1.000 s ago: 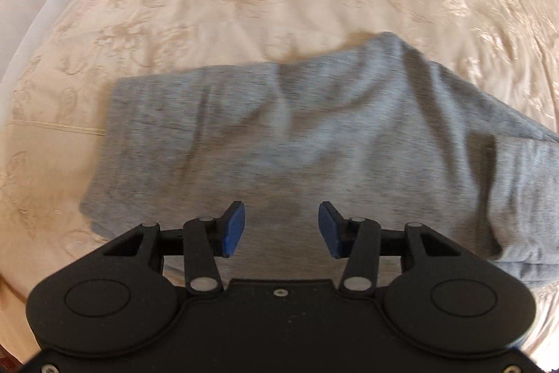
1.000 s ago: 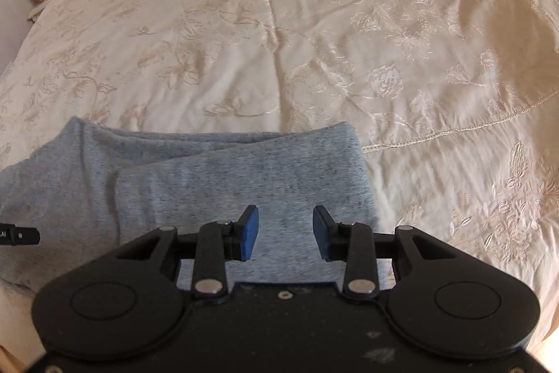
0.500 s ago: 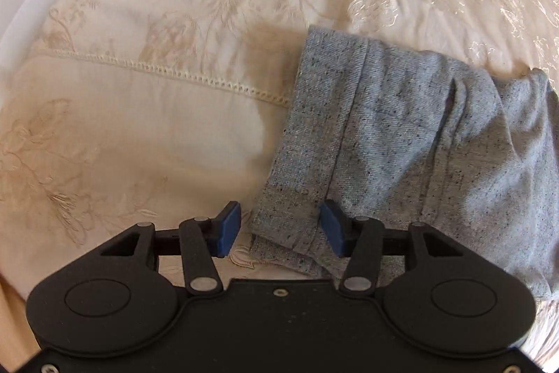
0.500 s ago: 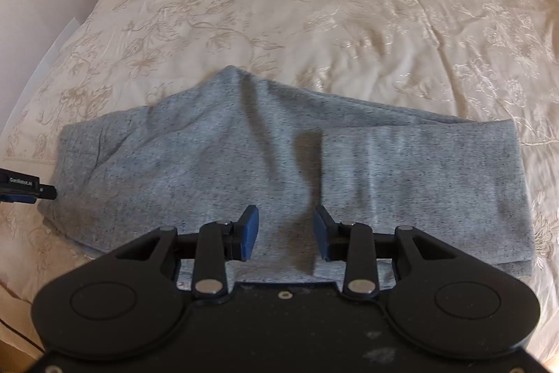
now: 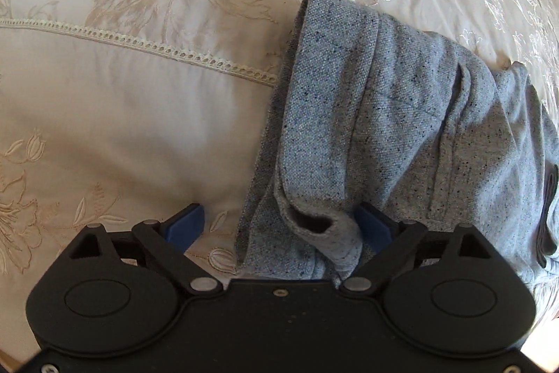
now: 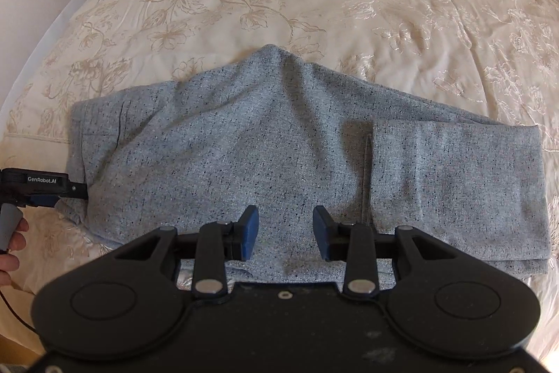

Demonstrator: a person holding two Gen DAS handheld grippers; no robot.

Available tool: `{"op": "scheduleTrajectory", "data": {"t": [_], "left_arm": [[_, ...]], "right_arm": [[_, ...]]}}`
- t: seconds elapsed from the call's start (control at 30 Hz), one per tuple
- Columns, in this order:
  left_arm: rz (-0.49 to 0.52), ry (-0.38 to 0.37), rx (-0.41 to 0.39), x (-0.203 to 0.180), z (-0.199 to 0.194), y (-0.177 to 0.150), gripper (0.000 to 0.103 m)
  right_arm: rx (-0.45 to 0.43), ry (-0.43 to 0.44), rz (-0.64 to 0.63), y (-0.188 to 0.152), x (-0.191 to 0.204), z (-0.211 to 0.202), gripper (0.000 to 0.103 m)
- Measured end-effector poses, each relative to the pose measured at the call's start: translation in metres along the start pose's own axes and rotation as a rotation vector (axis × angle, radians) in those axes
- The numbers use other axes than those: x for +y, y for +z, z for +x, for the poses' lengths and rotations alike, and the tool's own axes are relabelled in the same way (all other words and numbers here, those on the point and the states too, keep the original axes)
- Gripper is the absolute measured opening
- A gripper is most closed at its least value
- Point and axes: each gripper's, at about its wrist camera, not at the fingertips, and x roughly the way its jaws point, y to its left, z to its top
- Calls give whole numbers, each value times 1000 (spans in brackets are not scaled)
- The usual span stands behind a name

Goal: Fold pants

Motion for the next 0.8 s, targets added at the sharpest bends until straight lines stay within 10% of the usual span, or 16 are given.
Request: {"op": "scheduleTrajectory", "data": {"t": [0.2, 0.8], "left_arm": [[6, -142, -7, -10, -16, 4, 32], [105, -94, -269, -116, -148, -2, 22]], "right_arm": [[22, 13, -3, 0, 7, 4, 37], [21, 37, 104, -13, -60, 1, 37]]}}
